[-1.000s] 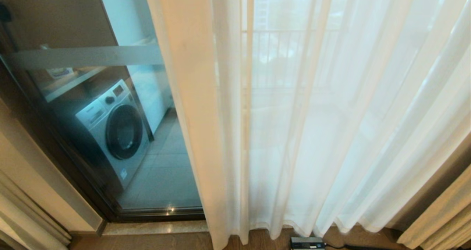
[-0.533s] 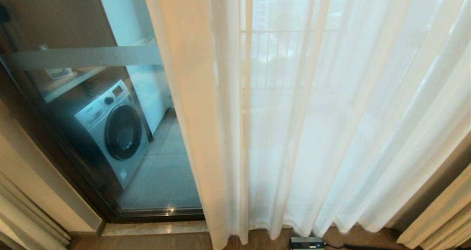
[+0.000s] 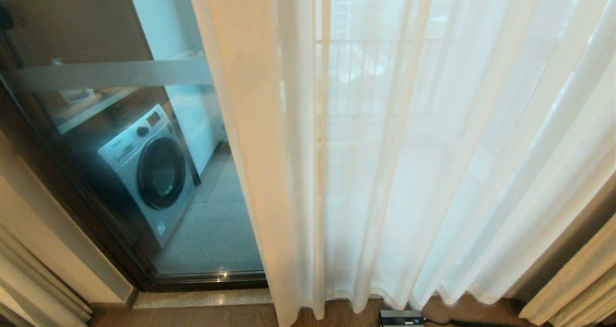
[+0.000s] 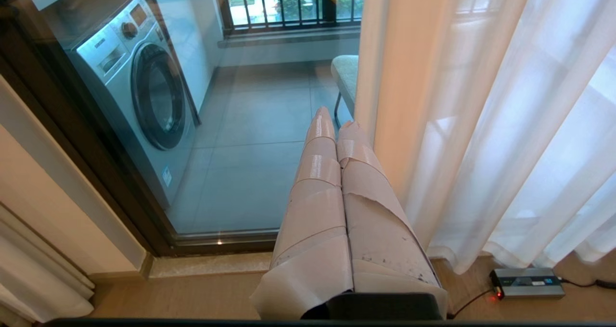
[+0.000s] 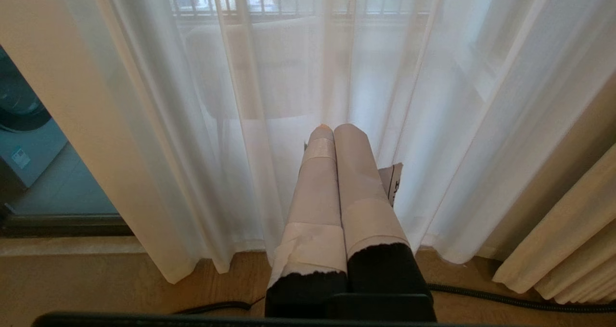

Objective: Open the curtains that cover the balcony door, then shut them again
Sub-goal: Pull the inner curtains open on both sides

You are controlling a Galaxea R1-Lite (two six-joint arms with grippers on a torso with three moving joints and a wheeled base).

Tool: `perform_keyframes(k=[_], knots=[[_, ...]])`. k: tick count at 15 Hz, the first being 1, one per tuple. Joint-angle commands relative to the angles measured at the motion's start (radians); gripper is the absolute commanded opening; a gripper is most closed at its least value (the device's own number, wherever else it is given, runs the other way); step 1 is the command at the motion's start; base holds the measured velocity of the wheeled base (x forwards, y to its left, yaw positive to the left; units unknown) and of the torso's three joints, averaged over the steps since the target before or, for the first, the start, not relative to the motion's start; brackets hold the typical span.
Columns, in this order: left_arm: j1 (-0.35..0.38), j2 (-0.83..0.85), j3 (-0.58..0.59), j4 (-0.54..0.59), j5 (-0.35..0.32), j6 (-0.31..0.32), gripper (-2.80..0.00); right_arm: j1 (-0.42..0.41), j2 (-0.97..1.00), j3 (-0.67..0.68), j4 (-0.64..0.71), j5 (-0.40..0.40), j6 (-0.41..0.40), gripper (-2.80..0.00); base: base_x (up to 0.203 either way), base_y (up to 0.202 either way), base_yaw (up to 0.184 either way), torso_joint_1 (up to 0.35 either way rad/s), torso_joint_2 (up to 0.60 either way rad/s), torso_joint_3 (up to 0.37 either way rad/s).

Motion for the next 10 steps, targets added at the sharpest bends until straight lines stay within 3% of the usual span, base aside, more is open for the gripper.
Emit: perform_keyframes(k=[1, 7, 10], knots=[[0.0, 0.0, 0.0, 0.0, 0.0, 0.0, -2.8, 0.0, 0.0, 0.0, 0.0, 0.001, -0.001, -2.8, 0.0, 0.0, 0.0, 0.0, 0.0, 0.0], [0.0, 0.0, 0.0, 0.0, 0.0, 0.0, -2.8, 0.0, 0.0, 0.0, 0.0, 0.002, -0.01, -2.8, 0.0, 0.0, 0.0, 0.0, 0.0, 0.0], [0.0, 0.0, 0.0, 0.0, 0.0, 0.0, -2.8, 0.0, 0.0, 0.0, -0.002, 0.01, -0.061, -2.8, 0.0, 0.0, 0.0, 0.0, 0.0, 0.0]])
